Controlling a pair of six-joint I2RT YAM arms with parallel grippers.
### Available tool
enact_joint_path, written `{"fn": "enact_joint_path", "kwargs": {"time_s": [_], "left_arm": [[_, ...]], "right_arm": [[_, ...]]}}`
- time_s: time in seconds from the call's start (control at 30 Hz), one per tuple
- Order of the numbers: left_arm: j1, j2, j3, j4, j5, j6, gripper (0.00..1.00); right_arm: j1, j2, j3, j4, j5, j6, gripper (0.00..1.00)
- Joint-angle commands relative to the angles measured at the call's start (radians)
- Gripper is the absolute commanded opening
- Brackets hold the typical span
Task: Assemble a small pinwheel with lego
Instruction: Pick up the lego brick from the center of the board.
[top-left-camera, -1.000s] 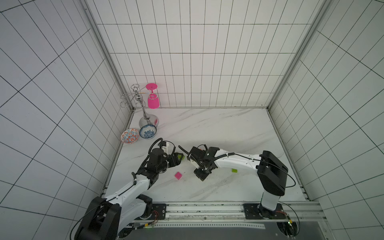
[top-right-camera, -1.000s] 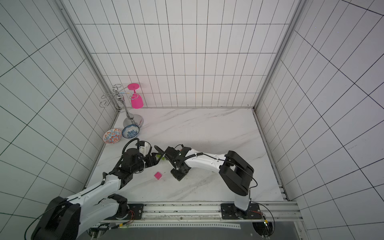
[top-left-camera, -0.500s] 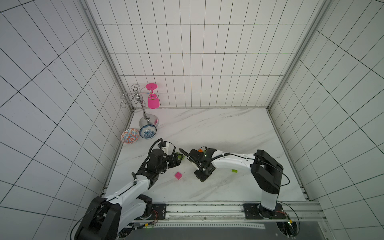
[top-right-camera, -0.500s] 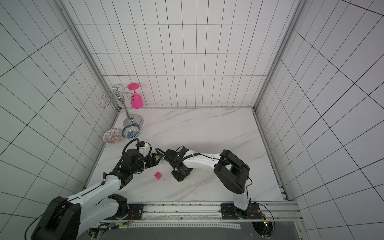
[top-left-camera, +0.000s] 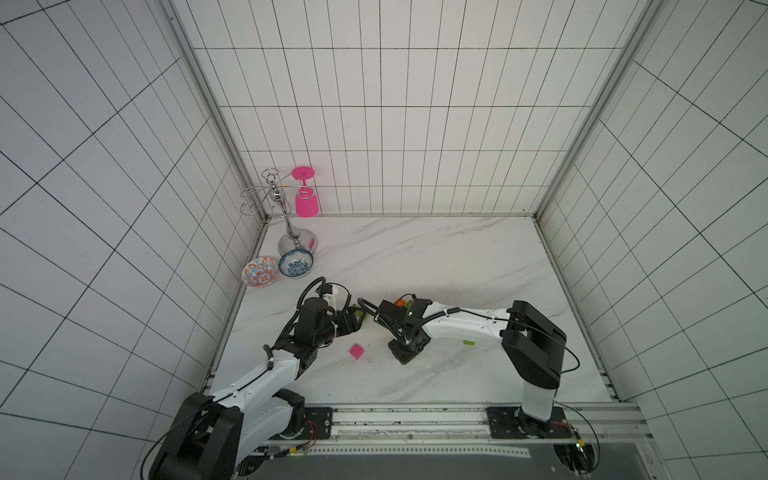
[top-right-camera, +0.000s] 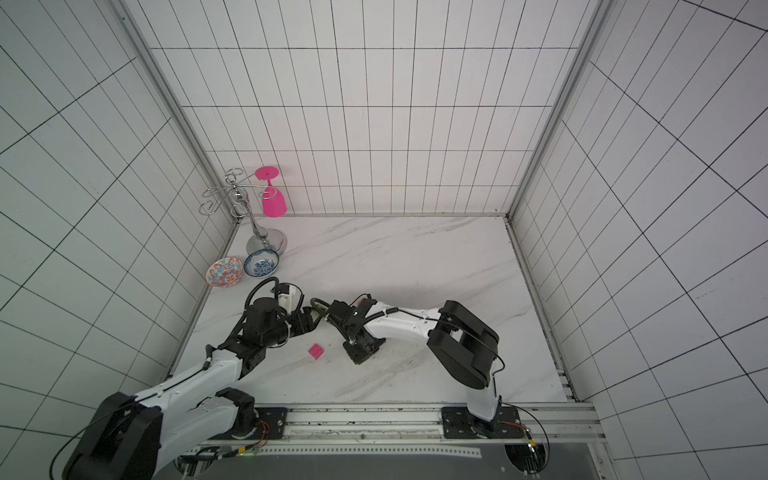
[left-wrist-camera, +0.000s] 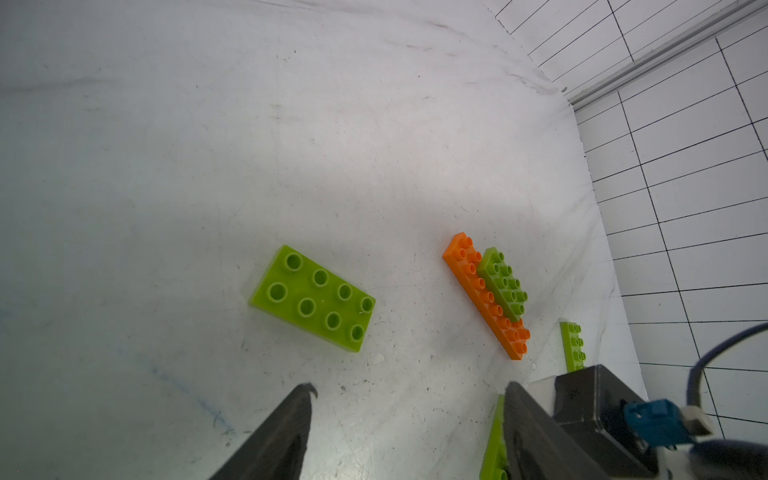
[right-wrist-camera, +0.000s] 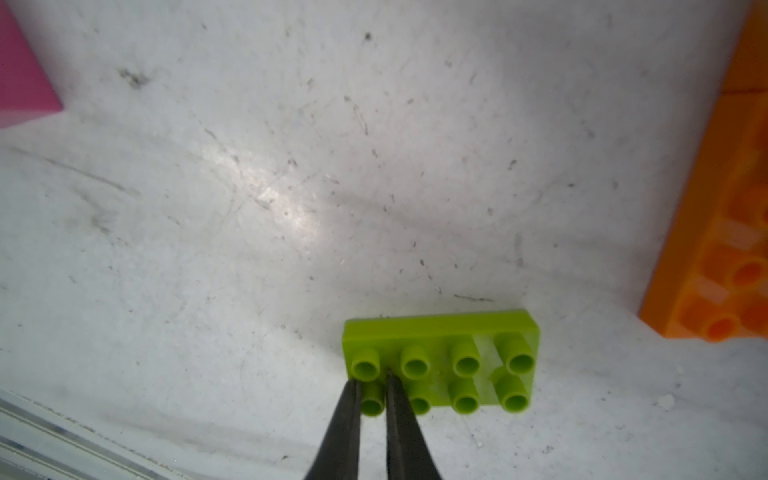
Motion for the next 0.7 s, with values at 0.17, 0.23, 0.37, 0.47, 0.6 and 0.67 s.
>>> {"fn": "enact_joint_path", "kwargs": {"time_s": [0.17,0.23,0.37,0.47,0.6,0.67], "left_arm": [[0.004,-0.008,-0.014,0.010,-0.016,-0.005,0.74],[0.003,-0.015,-0.016,0.010,-0.018,-0.010,0.74],[0.003,-0.040,-0.011,-0.011,-0.043,-0.014,0.74],[0.005,-0.067,-0.006,-0.037,-0.089,-0.027,0.74],[0.005,-0.082,-0.006,-0.012,-0.123,-0.044,0.75],[0.005,-0.070,-0.003,0.023,-0.121,-0.047,0.75]], "right_arm": [[0.023,0.015,-0.041,-0.077,0.009,-0.011,0.08],[0.025,-0.008,-0.031,-0.068,-0.004,-0.041,0.08],[0.025,-0.078,-0.001,-0.065,-0.040,-0.099,0.07],[0.022,-0.136,0.020,-0.059,-0.037,-0.130,0.06],[-0.020,-0.170,0.072,-0.067,-0.035,-0.168,0.06],[-0.055,-0.167,0.101,-0.082,-0.027,-0.188,0.06]]}}
